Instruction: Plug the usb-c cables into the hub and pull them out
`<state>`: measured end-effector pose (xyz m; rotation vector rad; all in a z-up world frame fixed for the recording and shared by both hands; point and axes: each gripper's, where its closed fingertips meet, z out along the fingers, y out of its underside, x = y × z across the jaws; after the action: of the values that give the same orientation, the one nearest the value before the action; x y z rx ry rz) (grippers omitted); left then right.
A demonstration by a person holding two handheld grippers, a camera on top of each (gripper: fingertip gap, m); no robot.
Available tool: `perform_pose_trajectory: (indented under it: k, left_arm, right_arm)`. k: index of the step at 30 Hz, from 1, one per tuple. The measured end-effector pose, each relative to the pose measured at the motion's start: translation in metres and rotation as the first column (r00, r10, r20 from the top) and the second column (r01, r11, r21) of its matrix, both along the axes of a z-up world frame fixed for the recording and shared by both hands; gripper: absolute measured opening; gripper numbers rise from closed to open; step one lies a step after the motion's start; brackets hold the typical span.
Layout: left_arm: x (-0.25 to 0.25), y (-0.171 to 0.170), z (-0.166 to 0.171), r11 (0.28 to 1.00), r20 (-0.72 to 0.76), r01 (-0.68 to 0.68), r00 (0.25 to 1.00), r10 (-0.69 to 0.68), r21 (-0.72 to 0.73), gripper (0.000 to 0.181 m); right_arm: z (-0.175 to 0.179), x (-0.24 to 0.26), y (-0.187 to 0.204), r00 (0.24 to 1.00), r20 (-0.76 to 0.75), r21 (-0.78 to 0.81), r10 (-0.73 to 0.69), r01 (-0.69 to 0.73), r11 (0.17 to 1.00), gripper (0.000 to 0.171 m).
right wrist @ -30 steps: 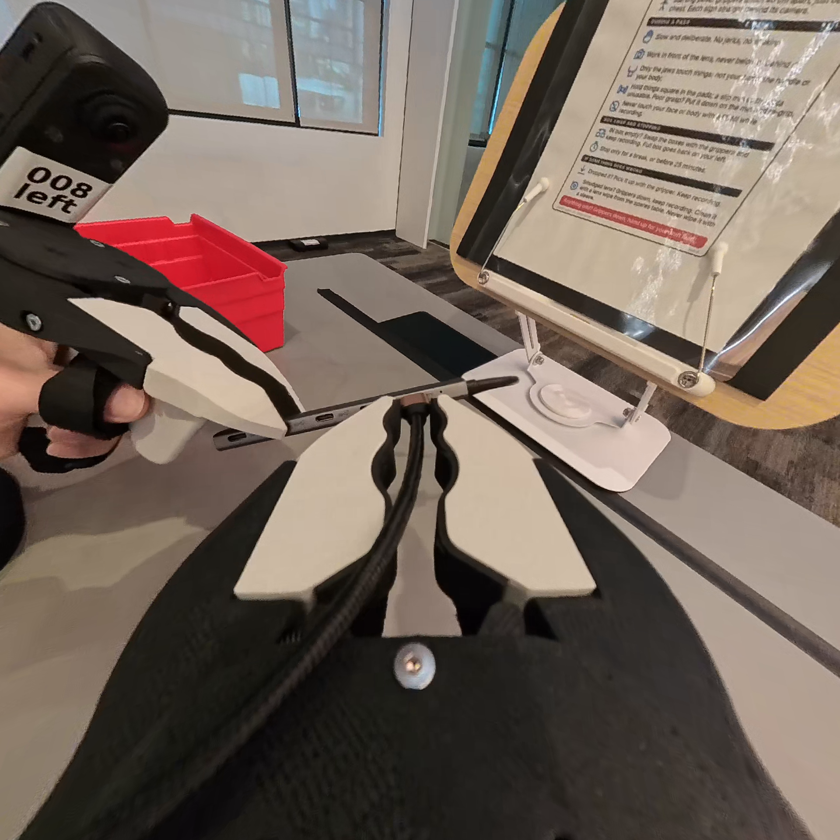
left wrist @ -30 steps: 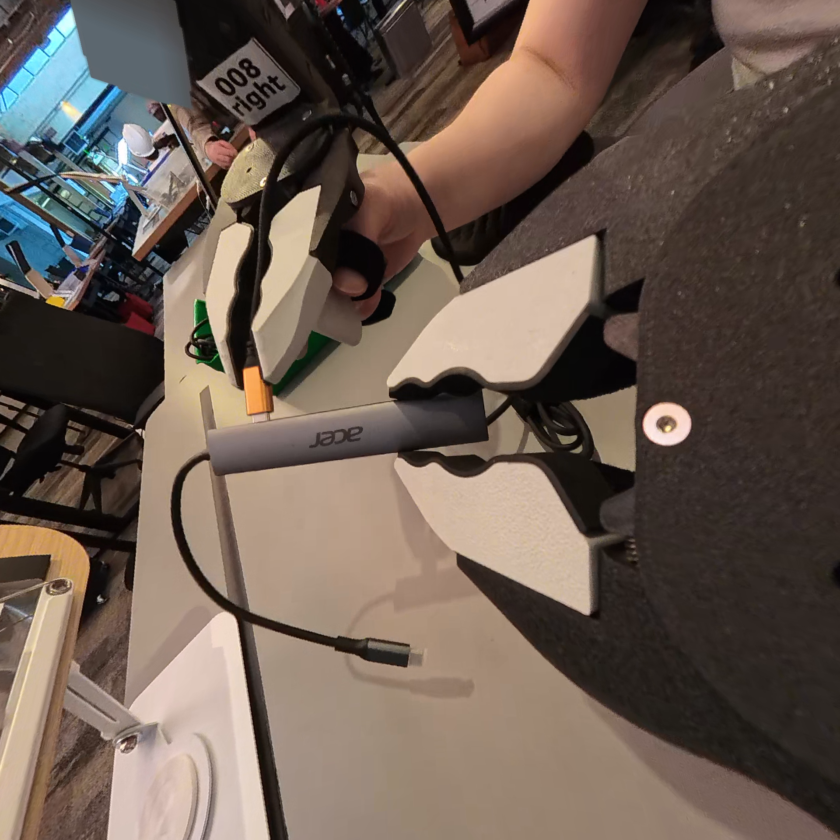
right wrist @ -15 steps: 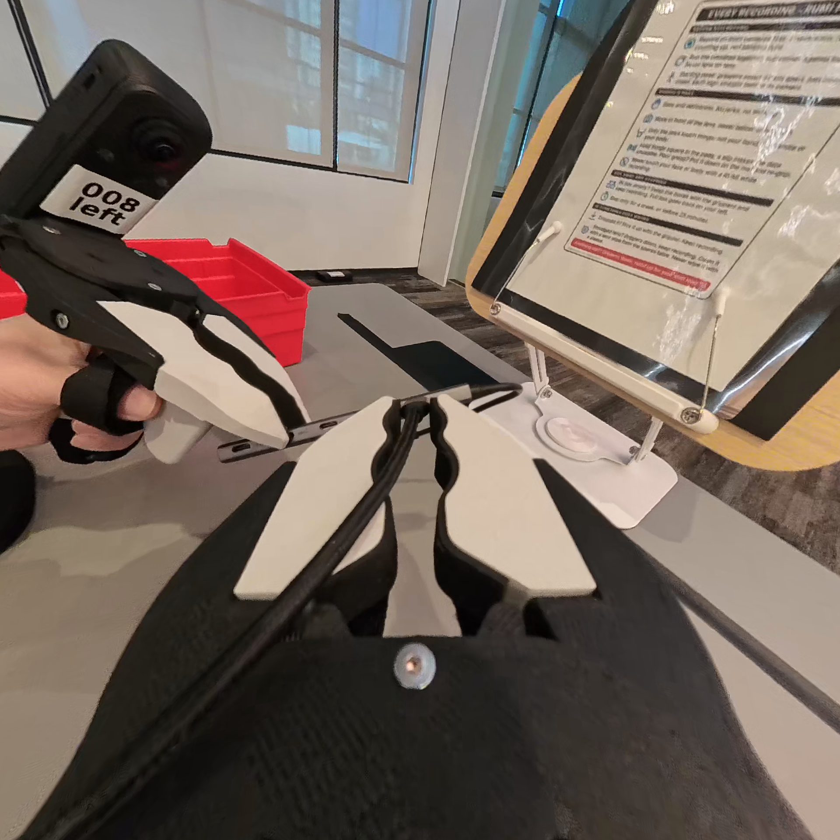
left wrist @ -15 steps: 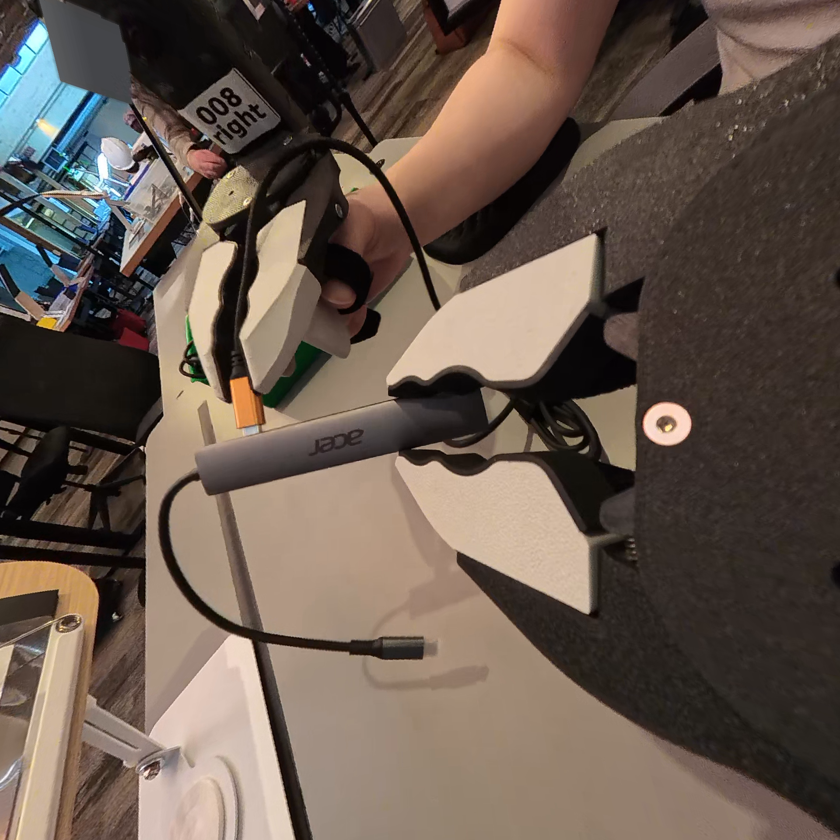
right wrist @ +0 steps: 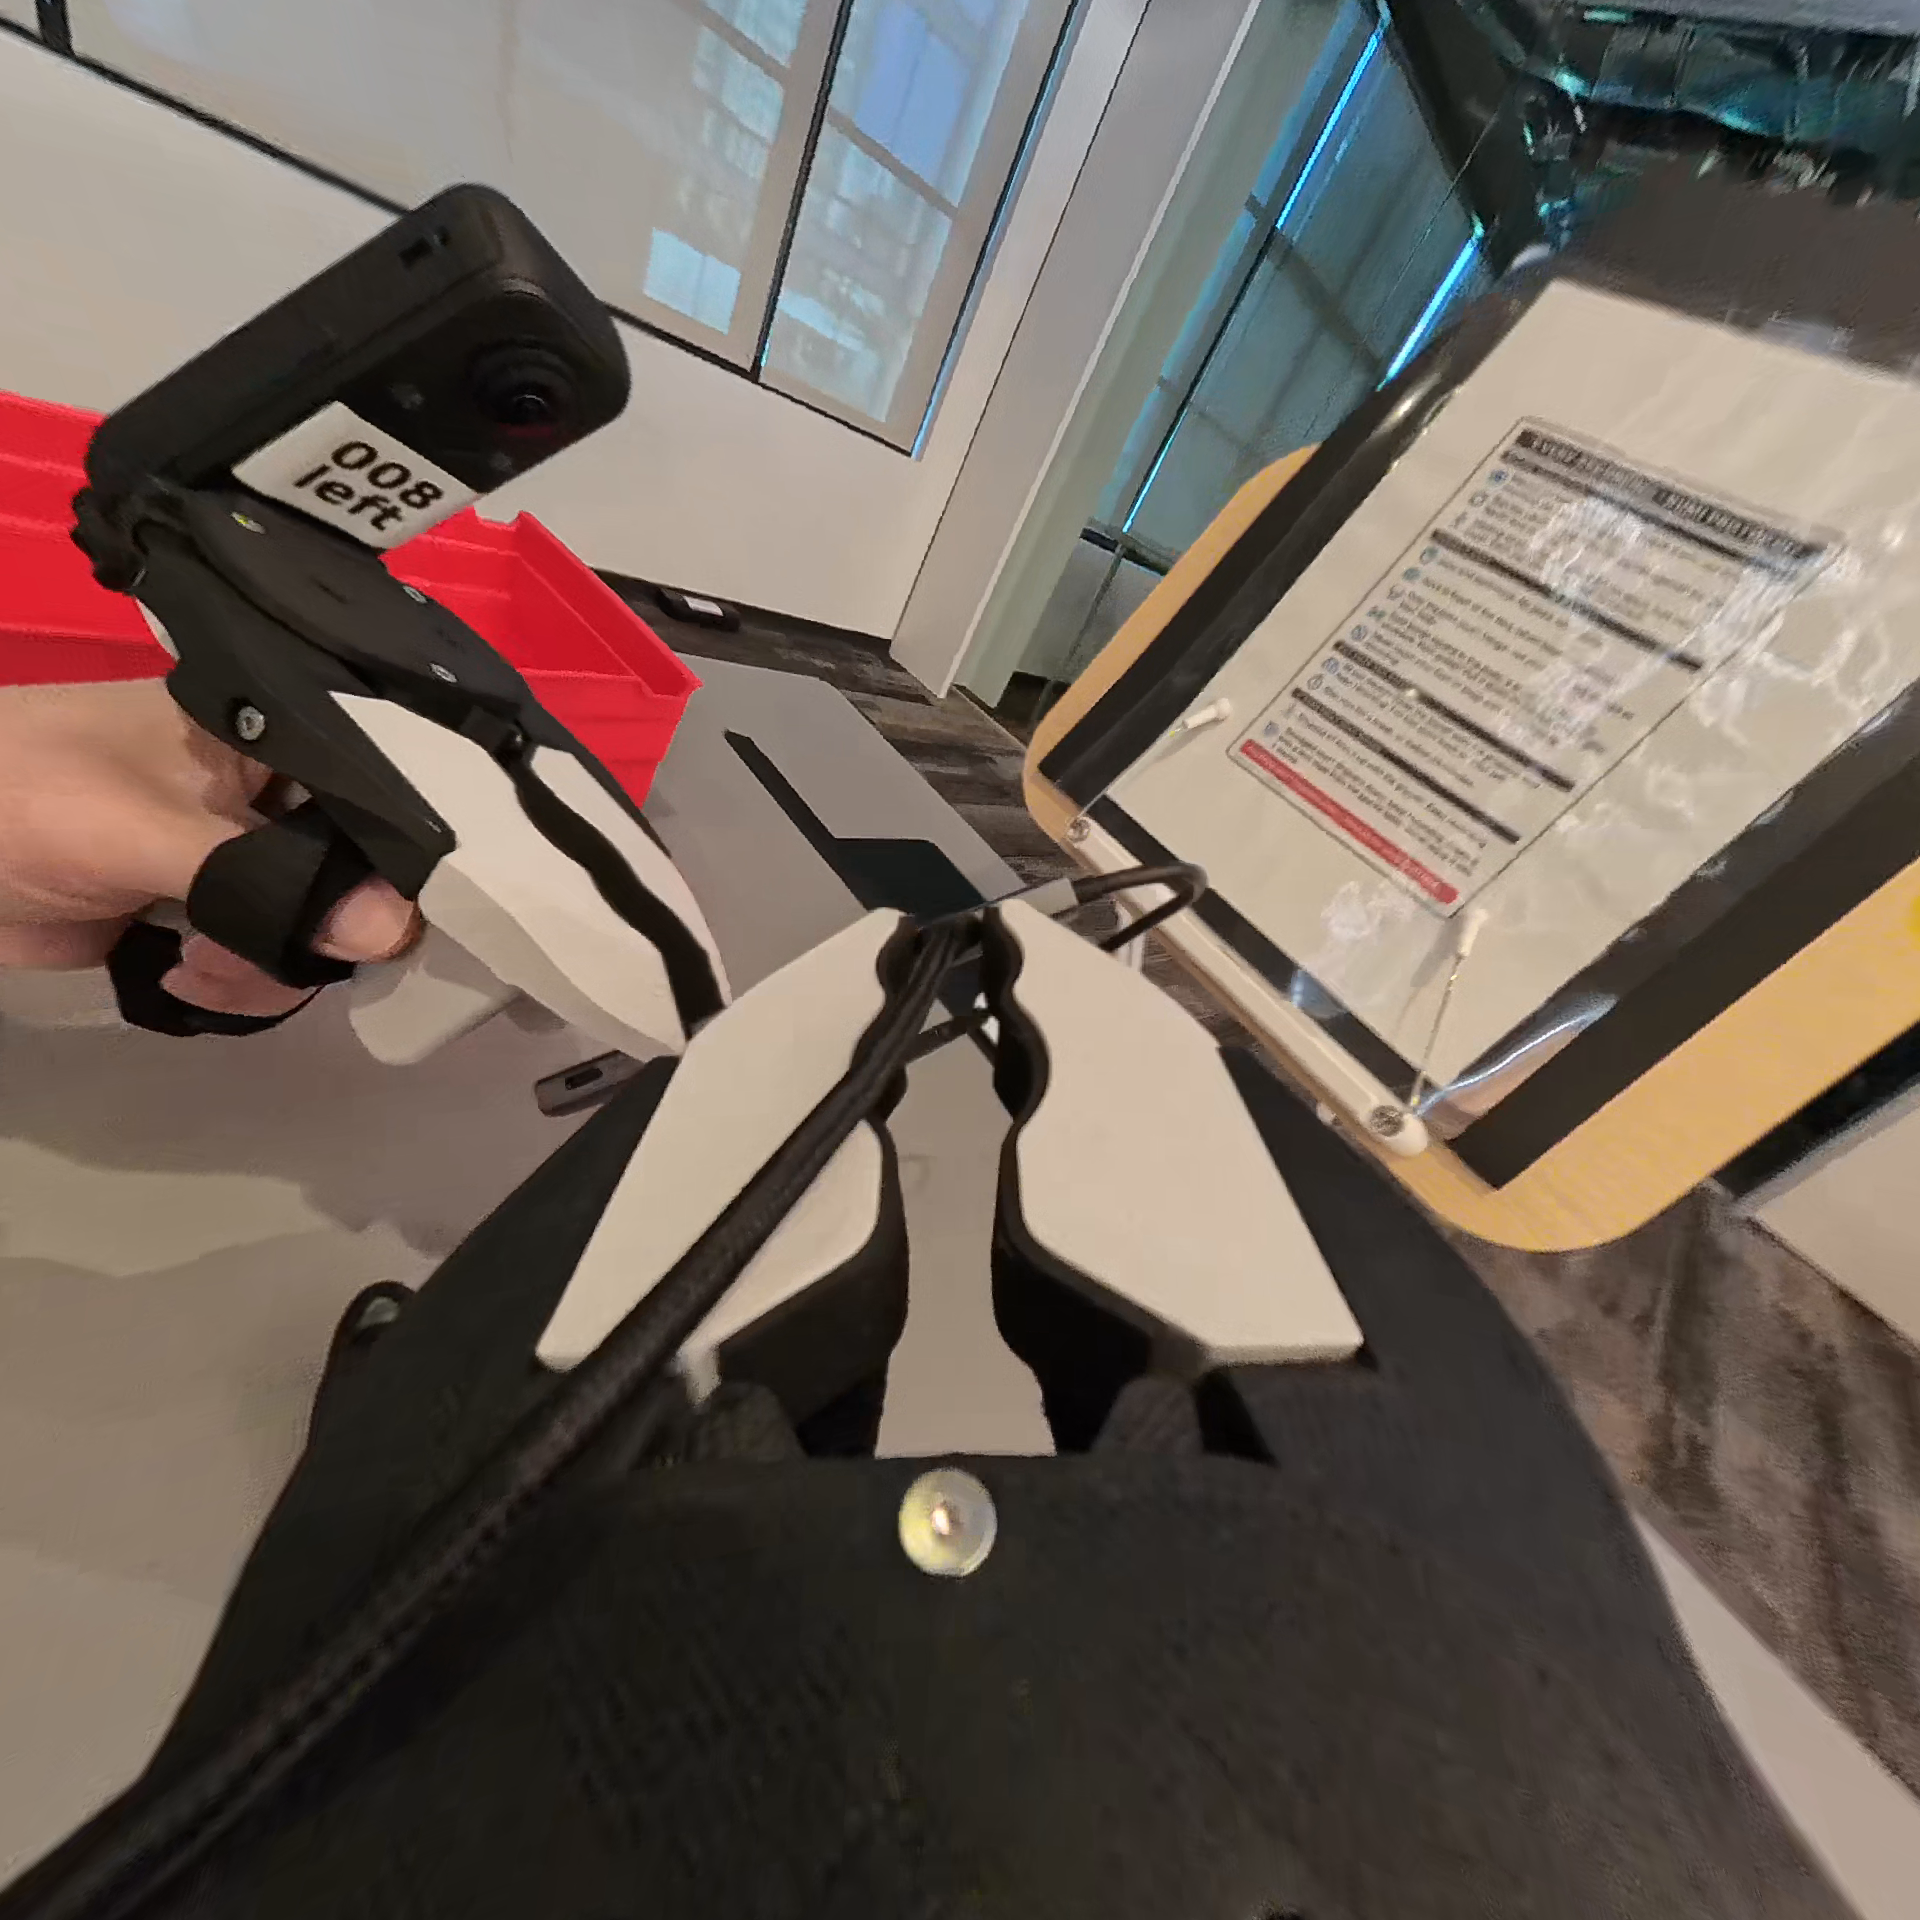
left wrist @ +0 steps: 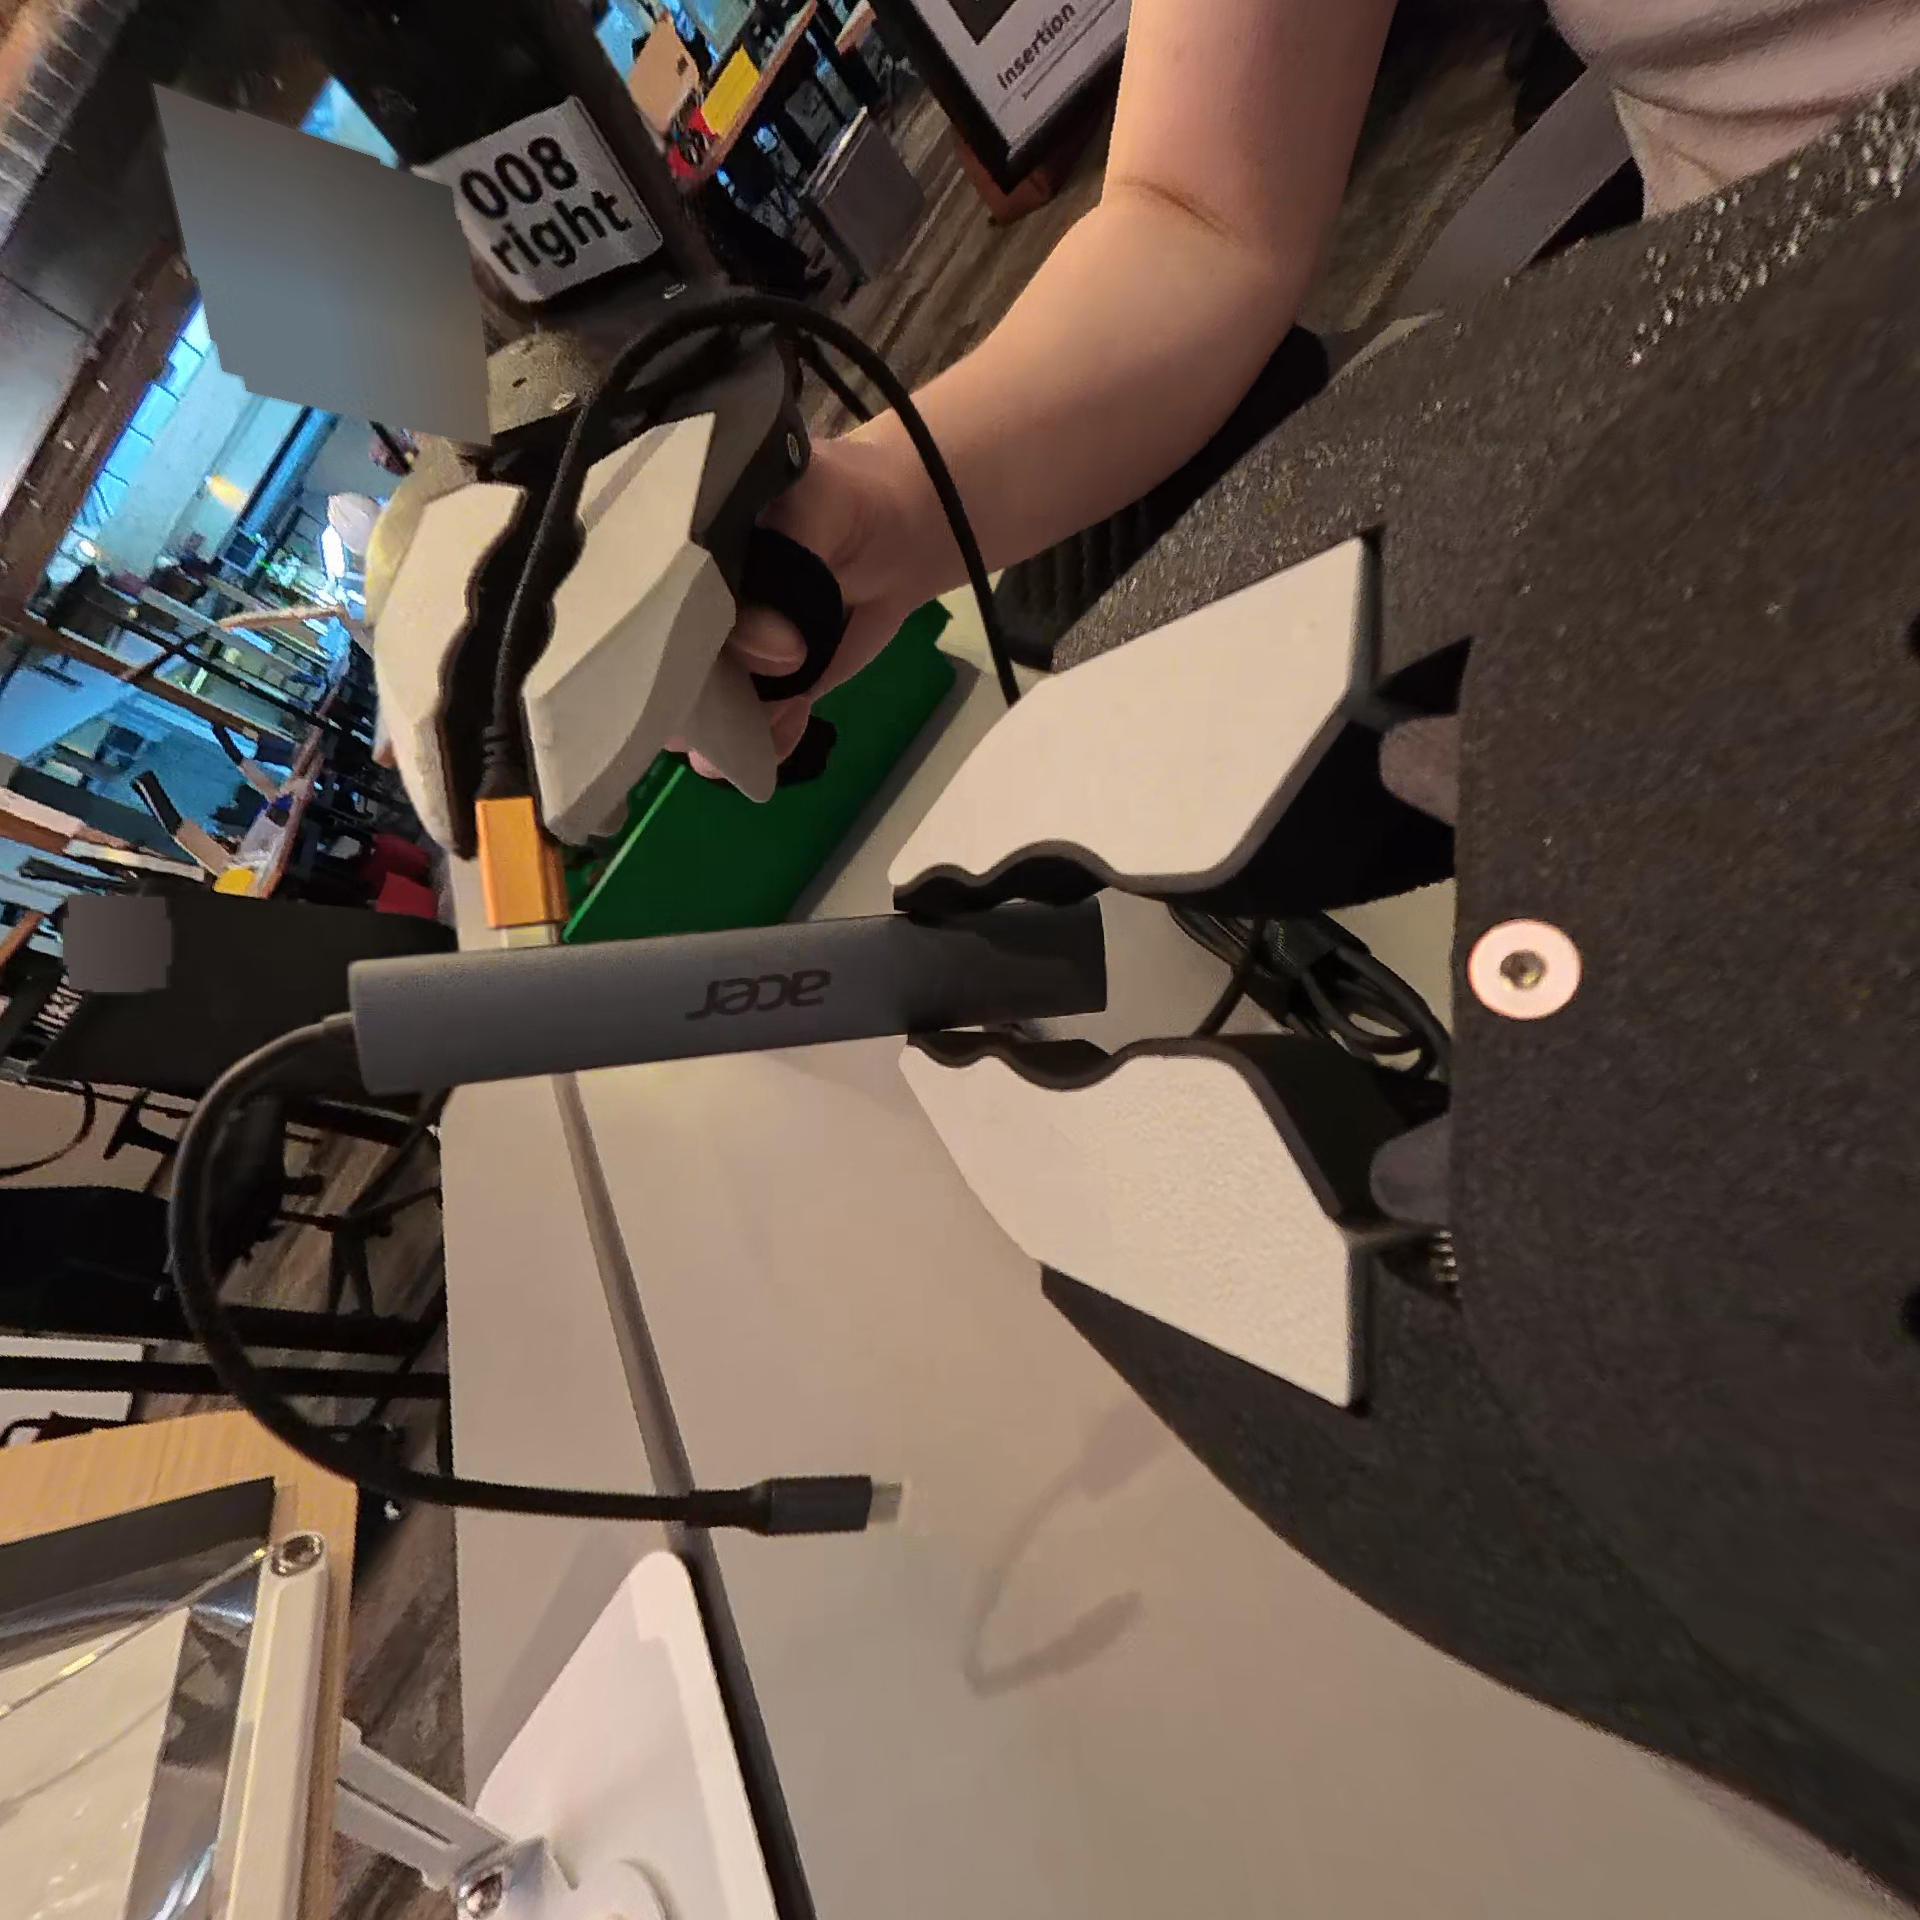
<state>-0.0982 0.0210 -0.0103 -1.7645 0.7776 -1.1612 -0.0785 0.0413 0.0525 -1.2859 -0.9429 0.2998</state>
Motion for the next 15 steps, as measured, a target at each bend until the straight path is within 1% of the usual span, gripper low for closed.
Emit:
perform_pose_trajectory:
  k: [5, 12, 15]
  left_arm:
    - [0.005, -0.004, 0.005, 0.999, 0.020, 0.020, 1.000, -0.021, 0.035, 0.021]
    - [0.009, -0.010, 0.014, 0.995, 0.051, 0.038, 0.998, -0.042, 0.088, 0.021]
    - [0.010, -0.013, 0.018, 0.992, 0.049, 0.039, 0.998, -0.045, 0.119, 0.021]
  right_arm:
    - [0.009, -0.004, -0.010, 0.994, 0.102, 0.084, -0.033, 0.024, 0.996, 0.013]
    - [0.020, -0.004, -0.020, 0.988, 0.154, 0.177, -0.032, 0.004, 0.984, 0.012]
    - [0.025, -0.005, -0.025, 0.988, 0.153, 0.221, -0.026, -0.008, 0.975, 0.012]
